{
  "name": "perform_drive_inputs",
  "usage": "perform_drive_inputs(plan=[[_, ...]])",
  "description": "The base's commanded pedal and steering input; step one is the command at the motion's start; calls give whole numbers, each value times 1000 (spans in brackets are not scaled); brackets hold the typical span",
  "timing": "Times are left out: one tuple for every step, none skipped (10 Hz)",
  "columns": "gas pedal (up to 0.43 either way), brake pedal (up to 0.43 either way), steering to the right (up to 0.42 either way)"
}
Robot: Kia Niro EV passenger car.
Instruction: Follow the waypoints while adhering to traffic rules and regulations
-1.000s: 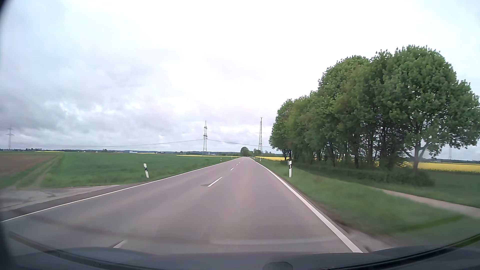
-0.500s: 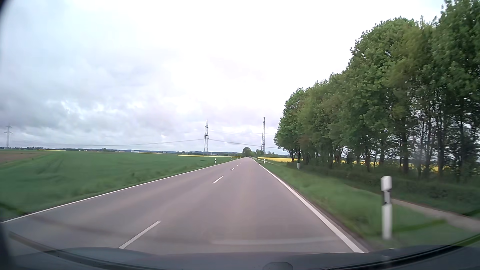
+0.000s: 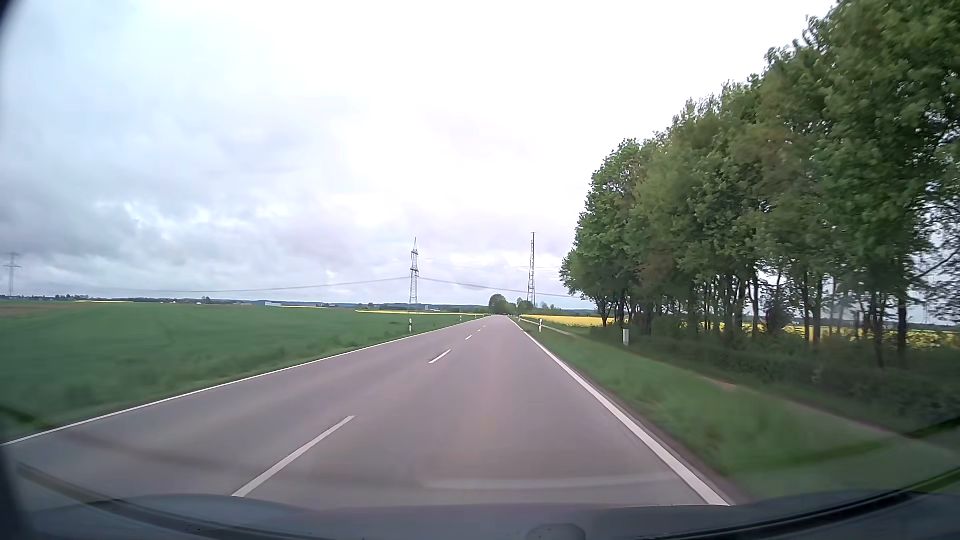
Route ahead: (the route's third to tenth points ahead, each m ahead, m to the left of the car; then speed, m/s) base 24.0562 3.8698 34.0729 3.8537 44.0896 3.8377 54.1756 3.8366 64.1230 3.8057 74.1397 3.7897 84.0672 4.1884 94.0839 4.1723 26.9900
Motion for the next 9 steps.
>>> perform_drive_inputs(plan=[[287, 0, -2], [287, 0, -2], [287, 0, -2], [287, 0, -2], [287, 0, -1], [287, 0, -1], [287, 0, -1], [287, 0, 0], [287, 0, 0]])
